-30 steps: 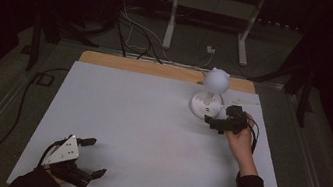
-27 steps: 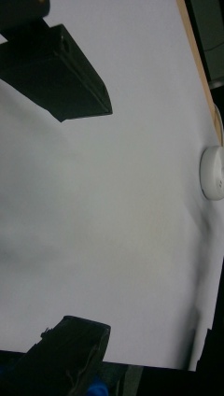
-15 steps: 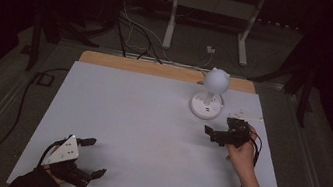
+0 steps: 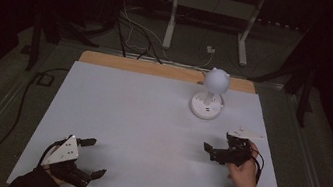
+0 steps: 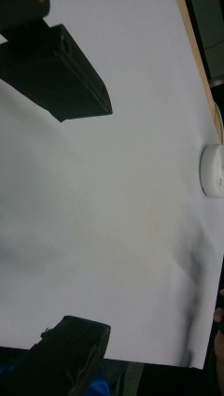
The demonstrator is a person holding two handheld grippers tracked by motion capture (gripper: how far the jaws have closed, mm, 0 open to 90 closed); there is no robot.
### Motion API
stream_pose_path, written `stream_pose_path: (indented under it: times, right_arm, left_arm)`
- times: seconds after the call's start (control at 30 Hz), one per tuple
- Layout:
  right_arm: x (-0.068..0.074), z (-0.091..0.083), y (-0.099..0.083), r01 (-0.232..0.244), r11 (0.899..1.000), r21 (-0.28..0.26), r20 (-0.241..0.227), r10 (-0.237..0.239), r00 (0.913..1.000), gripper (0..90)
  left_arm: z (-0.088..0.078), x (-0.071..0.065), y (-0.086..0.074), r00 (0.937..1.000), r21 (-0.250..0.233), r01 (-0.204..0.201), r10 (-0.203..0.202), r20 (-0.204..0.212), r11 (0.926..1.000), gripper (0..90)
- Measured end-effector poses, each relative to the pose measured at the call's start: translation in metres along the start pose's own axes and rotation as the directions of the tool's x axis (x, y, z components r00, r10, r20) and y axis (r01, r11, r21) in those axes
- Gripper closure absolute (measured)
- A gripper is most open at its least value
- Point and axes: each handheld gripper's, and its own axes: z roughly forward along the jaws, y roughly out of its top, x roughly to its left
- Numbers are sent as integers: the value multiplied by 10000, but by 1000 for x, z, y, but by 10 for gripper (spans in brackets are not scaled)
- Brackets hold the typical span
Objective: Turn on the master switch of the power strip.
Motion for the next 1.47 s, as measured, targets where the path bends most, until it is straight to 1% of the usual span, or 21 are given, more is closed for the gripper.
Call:
stream_pose_path:
  times: [0.13, 0.17, 0.2, 0.27, 0.33, 0.43, 0.5, 0.63, 0.8, 0.93, 1.03, 1.27, 1.47]
  right_arm:
    - [9, -4, -12, 45, 9996, 271, -162, -41, 9999, 0]
    - [12, -4, -16, 137, 9992, 375, -126, -132, 9998, 0]
    - [14, -5, -19, 276, 9988, 394, -60, -274, 9996, 0]
    - [18, -8, -25, 209, 9990, 388, -179, -202, 9996, 0]
    - [21, -10, -30, 307, 9990, 322, -182, -301, 9994, 0]
    - [26, -14, -37, 397, 9984, 398, -349, -383, 9987, 0]
    - [28, -15, -41, 606, 9966, 549, -320, -589, 9977, 0]
    - [30, -20, -50, 571, 9962, 651, -352, -549, 9979, 0]
    - [29, -29, -61, 865, 9933, 764, -212, -851, 9961, 0]
    - [30, -34, -70, 943, 9915, 893, -223, -926, 9954, 0]
    - [31, -35, -73, 1029, 9901, 953, -292, -1006, 9945, 0]
    - [31, -31, -72, 1129, 9897, 884, -392, -1098, 9932, 0]
    - [30, -30, -73, 1074, 9899, 929, -446, -1037, 9936, 0]
  left_arm:
    - [0, 0, 0, 10000, 31, -14, 14, -8, 10000, 2]
    - [0, 0, 0, 10000, 42, -23, 23, -7, 10000, 2]
    - [0, -1, 0, 10000, 25, -17, 17, 5, 10000, 2]
    - [0, -1, 0, 10000, 30, -47, 47, 8, 10000, 2]
    - [0, -1, 0, 10000, 36, -40, 40, 20, 10000, 2]
    - [0, -1, 0, 10000, 45, -44, 44, 18, 10000, 2]
    - [0, -1, 0, 10000, 41, -49, 49, 16, 10000, 2]
    - [0, -1, 0, 10000, 56, -52, 52, 5, 10000, 2]
    - [0, -2, 0, 10000, 86, -69, 69, 4, 9999, 2]
    - [1, -2, 0, 9999, 106, -91, 91, 43, 9999, 2]
    - [1, -2, 0, 10000, 90, -77, 77, 43, 9999, 2]
    - [2, -1, 0, 10000, 120, -28, 28, 42, 9999, 2]
    - [2, -1, 0, 10000, 141, -37, 36, 52, 9999, 2]
